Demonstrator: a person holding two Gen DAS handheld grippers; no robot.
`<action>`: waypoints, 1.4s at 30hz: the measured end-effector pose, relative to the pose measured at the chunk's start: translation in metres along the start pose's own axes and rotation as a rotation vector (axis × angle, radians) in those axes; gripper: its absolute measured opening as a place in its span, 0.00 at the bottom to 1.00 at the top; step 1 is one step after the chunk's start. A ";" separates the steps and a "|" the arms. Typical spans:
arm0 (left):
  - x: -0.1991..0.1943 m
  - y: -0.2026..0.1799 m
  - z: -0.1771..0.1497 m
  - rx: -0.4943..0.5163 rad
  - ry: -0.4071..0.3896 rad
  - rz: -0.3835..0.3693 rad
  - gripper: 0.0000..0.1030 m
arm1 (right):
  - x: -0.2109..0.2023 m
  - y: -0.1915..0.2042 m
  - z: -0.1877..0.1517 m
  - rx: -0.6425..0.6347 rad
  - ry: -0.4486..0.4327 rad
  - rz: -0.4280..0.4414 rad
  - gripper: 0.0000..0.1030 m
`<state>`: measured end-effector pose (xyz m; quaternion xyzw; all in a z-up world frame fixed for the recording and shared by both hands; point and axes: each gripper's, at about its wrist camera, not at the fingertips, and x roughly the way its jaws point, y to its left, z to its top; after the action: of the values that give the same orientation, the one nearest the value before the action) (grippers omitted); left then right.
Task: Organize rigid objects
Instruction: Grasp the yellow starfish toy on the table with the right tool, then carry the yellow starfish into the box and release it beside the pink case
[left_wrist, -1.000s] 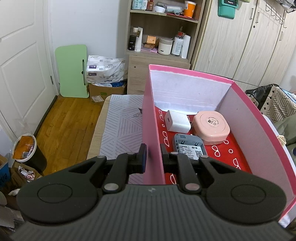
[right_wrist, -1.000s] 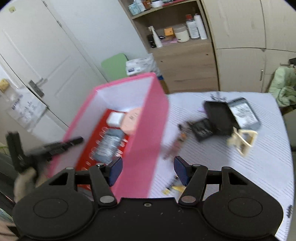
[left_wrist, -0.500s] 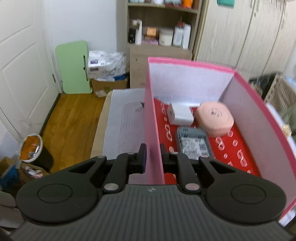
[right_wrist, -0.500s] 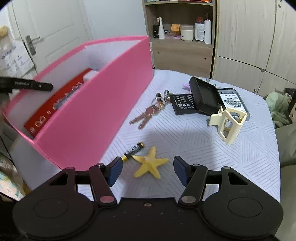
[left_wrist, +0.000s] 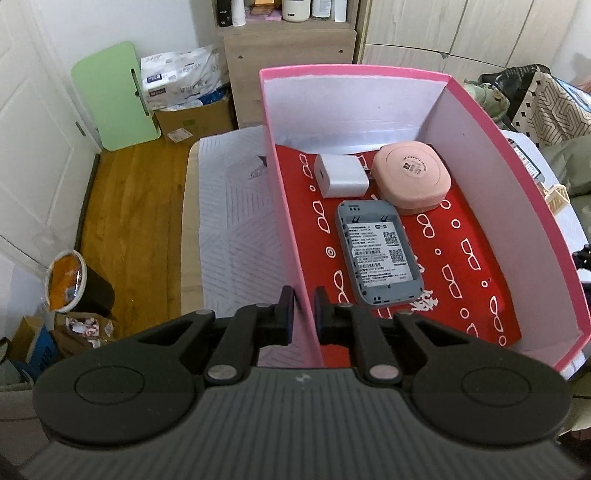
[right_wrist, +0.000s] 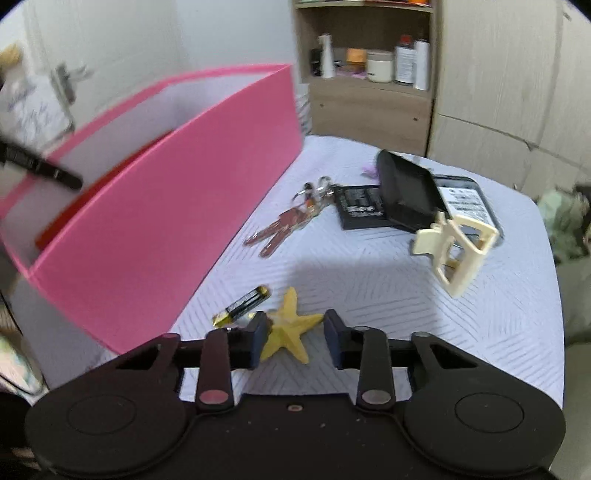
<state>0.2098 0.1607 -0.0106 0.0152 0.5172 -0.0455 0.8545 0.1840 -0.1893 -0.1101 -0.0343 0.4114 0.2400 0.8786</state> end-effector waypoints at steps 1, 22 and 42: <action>-0.001 0.000 0.000 0.003 0.001 0.003 0.10 | -0.001 -0.003 0.000 0.010 -0.002 -0.009 0.36; 0.000 0.005 0.004 -0.007 0.008 -0.022 0.10 | -0.061 0.057 0.084 -0.156 -0.204 0.174 0.36; -0.001 0.007 0.005 0.004 0.009 -0.039 0.11 | 0.075 0.130 0.134 -0.523 0.208 0.089 0.36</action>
<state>0.2147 0.1678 -0.0076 0.0071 0.5212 -0.0634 0.8510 0.2610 -0.0103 -0.0598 -0.2664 0.4245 0.3714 0.7816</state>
